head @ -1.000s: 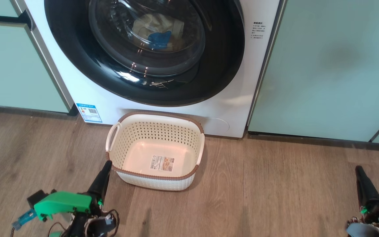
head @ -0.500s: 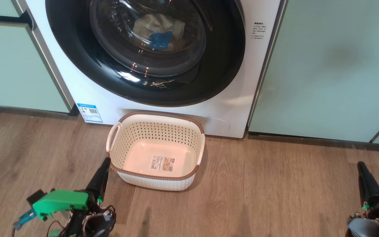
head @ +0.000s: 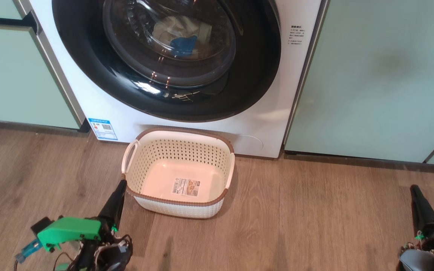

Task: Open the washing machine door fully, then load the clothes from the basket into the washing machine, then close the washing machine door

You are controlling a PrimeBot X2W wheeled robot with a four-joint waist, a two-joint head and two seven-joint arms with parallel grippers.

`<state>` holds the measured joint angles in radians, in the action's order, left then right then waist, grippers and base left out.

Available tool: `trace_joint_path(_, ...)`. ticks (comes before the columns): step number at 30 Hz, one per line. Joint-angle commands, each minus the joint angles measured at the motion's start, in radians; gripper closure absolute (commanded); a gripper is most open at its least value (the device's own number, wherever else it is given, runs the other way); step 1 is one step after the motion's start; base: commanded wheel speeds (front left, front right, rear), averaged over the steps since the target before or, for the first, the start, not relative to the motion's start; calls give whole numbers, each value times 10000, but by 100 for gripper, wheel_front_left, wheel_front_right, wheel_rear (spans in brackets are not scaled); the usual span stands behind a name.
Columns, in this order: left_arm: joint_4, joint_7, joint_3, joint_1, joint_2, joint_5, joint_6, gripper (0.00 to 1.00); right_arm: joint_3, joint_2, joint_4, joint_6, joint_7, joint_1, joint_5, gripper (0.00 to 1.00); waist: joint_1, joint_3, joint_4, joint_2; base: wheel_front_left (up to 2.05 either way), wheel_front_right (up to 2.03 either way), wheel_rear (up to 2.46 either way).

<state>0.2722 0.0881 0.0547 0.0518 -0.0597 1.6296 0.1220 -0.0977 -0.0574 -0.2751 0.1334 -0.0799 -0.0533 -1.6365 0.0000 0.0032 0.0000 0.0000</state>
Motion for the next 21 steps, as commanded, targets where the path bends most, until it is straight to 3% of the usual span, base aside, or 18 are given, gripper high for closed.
trace_joint_path(1, -281, 54, 345, 541, -83, -6, 86, 100, 140, -146, 321, -27, -92, -519, 28, 100, 0, 0, 0, 0, 0, 0, 0)
trace_joint_path(21, -278, 101, 403, 545, -43, -54, 86, 100, 71, -97, 316, -27, -147, -525, 86, 100, 0, 0, 0, 0, 0, 0, 0)
